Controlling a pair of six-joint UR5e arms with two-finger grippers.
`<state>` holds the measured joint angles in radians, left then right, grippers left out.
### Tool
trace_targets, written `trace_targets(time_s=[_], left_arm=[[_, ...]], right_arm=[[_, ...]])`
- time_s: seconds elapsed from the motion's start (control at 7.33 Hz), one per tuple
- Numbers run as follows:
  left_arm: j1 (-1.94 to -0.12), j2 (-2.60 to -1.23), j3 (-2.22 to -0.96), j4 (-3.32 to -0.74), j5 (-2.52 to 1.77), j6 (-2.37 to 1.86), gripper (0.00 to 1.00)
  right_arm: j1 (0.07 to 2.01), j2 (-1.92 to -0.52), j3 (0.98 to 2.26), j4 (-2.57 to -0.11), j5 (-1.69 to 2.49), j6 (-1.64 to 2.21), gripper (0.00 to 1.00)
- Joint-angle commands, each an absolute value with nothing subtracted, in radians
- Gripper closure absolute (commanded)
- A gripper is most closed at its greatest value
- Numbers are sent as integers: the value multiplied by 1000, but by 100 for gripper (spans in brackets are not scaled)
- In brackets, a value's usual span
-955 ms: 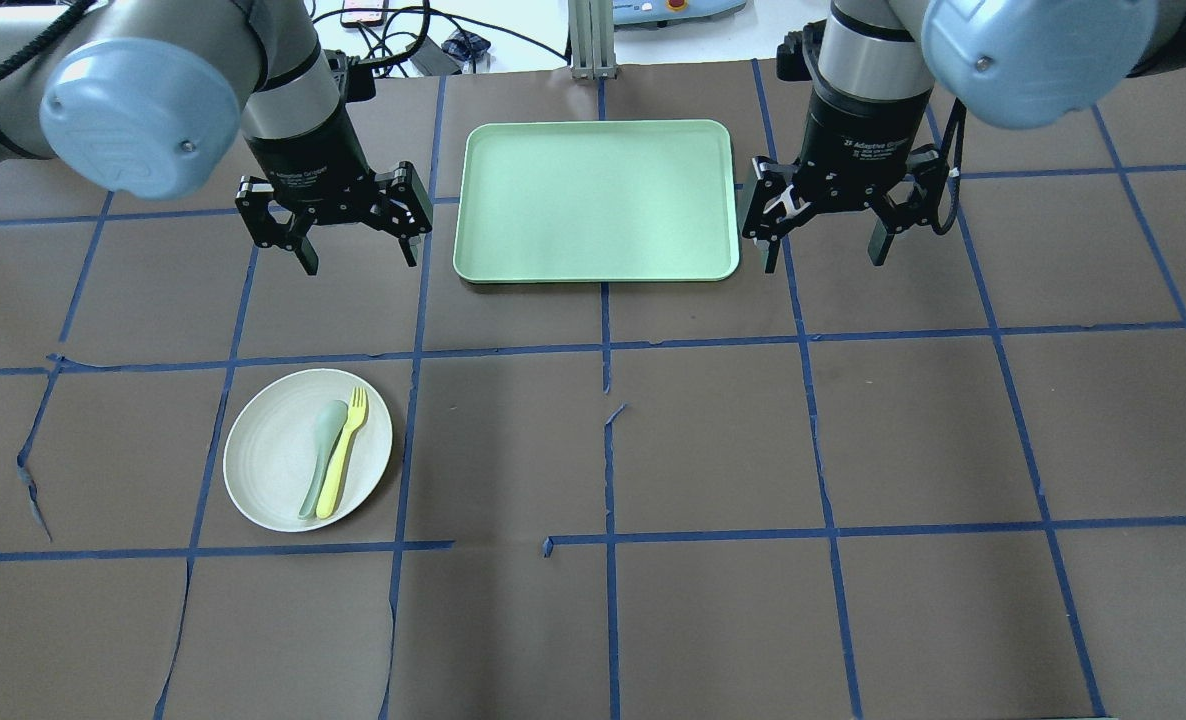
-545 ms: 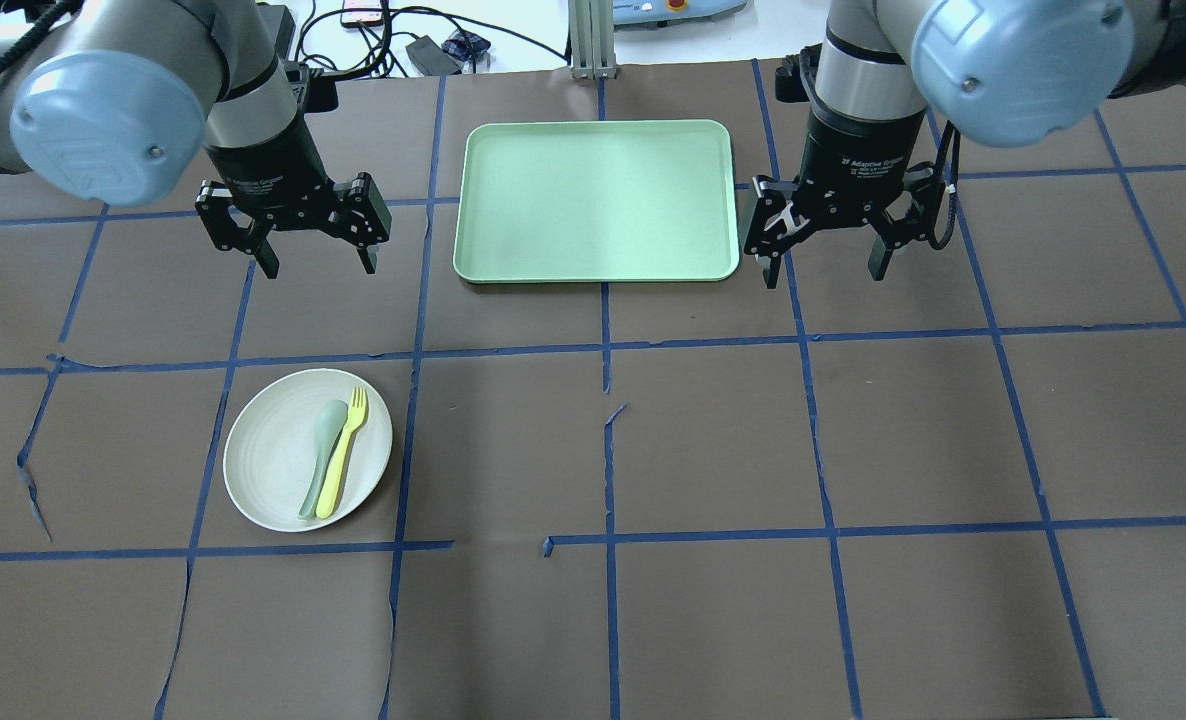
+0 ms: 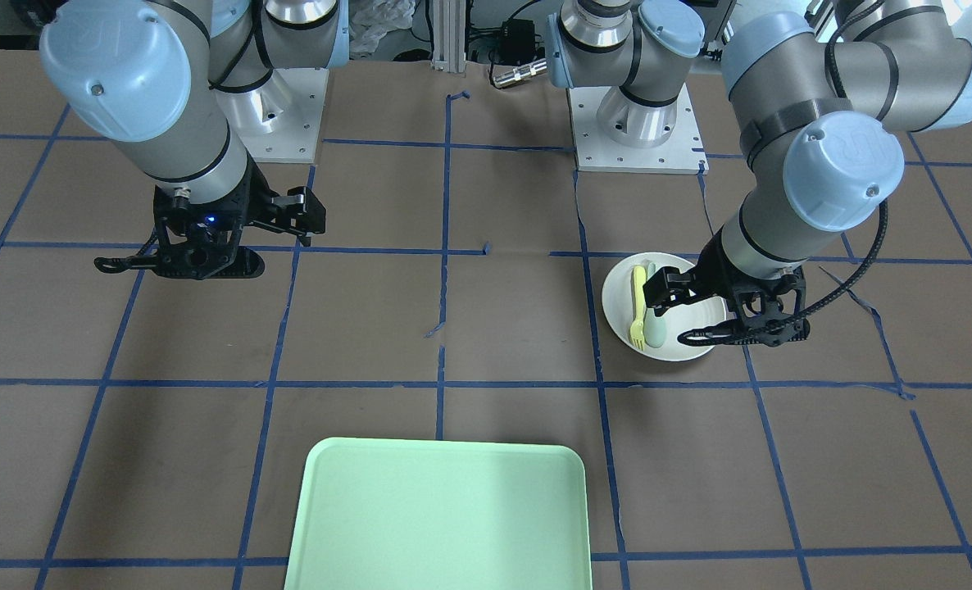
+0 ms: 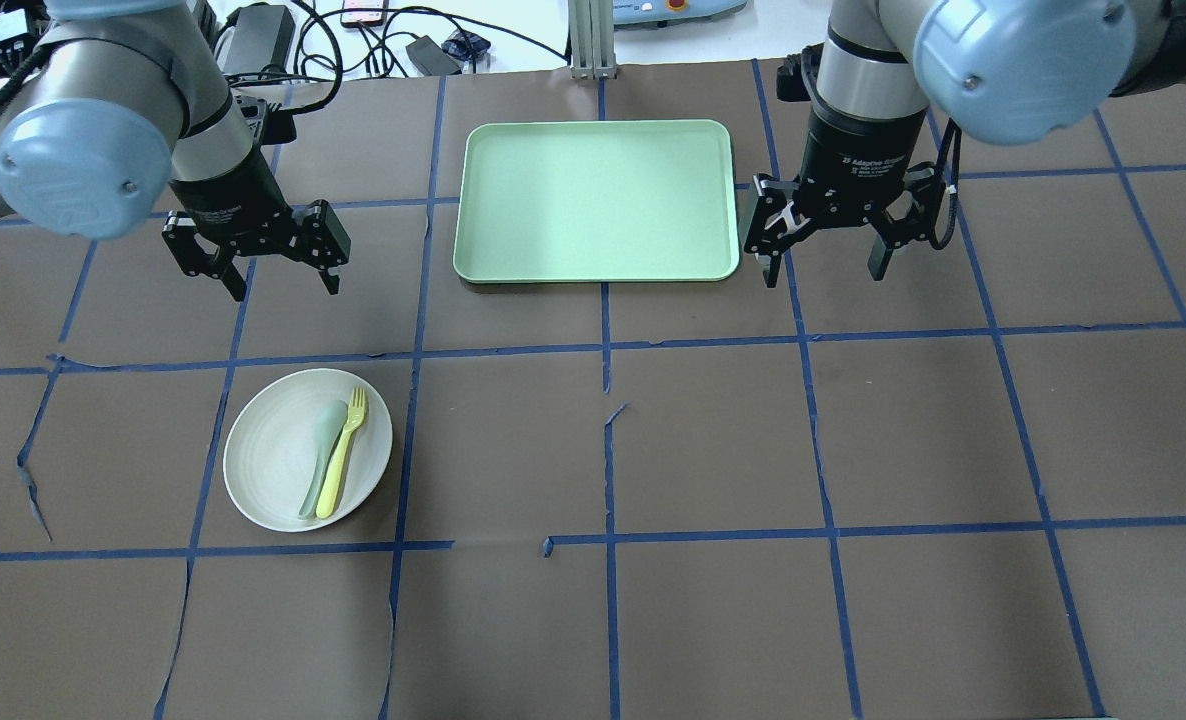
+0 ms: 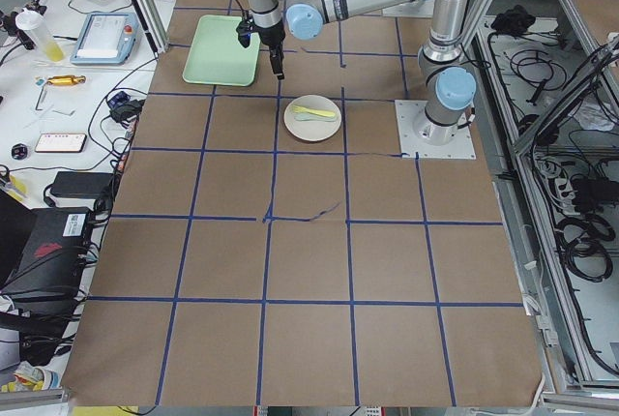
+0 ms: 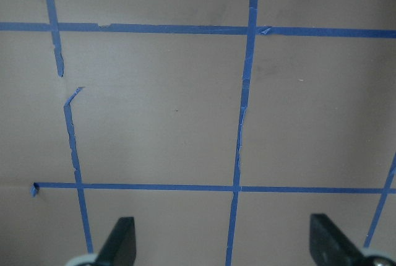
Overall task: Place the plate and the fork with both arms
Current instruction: 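Move the left gripper down toward the rim of the white plate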
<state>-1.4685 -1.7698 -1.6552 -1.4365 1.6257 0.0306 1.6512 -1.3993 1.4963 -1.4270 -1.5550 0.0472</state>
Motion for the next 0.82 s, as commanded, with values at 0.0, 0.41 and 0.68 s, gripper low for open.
trace_targets(time_s=[0.0, 0.41, 0.68], left_arm=[[-1435, -1772, -1686, -1414, 1628, 120, 0], [-1275, -1770, -1748, -1408, 1625, 305, 0], [-1165, -1796, -1831, -1288, 1621, 469, 0]], right_arm=[[1652, -1401, 1502, -1427, -1552, 52, 0], [1652, -1399, 1511, -1428, -1554, 44, 0], [1655, -1399, 1525, -1430, -1554, 46, 0]])
